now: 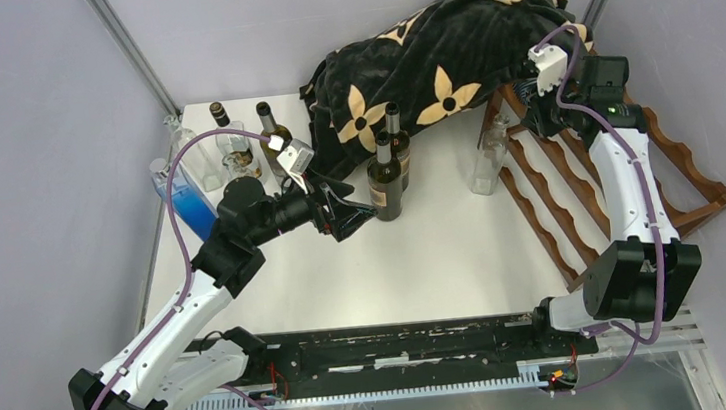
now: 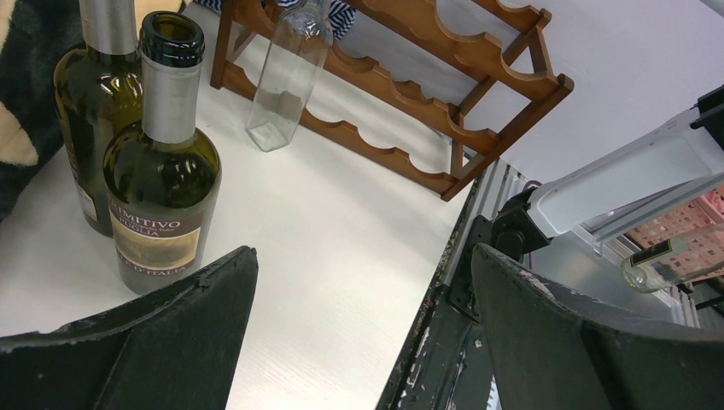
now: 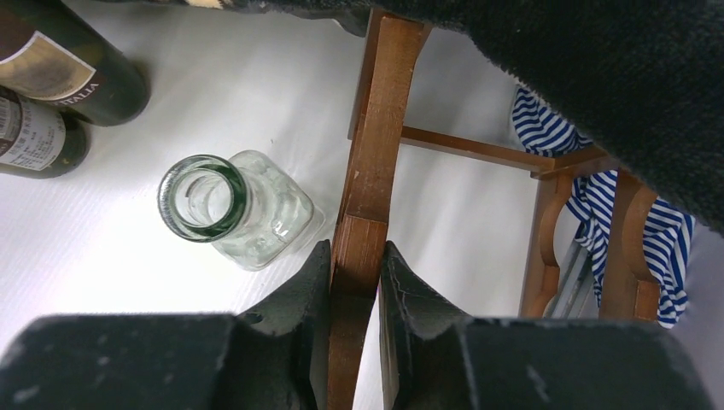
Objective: Put the wine bottle on the wine rack
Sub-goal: Move the wine rack to the corner of the board.
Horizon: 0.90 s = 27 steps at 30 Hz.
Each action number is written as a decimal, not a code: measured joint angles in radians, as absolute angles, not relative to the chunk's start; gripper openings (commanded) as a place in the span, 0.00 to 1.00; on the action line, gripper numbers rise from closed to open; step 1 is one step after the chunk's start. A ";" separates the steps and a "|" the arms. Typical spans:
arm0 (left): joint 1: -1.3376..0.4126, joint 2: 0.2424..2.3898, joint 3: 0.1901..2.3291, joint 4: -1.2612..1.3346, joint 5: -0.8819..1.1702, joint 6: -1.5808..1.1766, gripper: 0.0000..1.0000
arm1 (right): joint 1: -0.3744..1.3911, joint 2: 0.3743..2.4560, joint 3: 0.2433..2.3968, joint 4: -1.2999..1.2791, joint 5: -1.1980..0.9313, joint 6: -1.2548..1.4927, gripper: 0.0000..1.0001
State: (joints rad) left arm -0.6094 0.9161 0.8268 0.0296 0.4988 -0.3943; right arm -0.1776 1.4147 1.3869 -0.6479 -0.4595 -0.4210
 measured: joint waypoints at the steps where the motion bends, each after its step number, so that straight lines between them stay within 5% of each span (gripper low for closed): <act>1: -0.609 0.916 0.827 0.030 0.499 -0.394 0.99 | -0.178 1.415 1.387 -0.650 -0.467 -0.425 0.05; 27: -0.609 0.925 0.827 0.030 0.499 -0.394 0.99 | -0.061 1.410 1.381 -0.652 -0.506 -0.367 0.03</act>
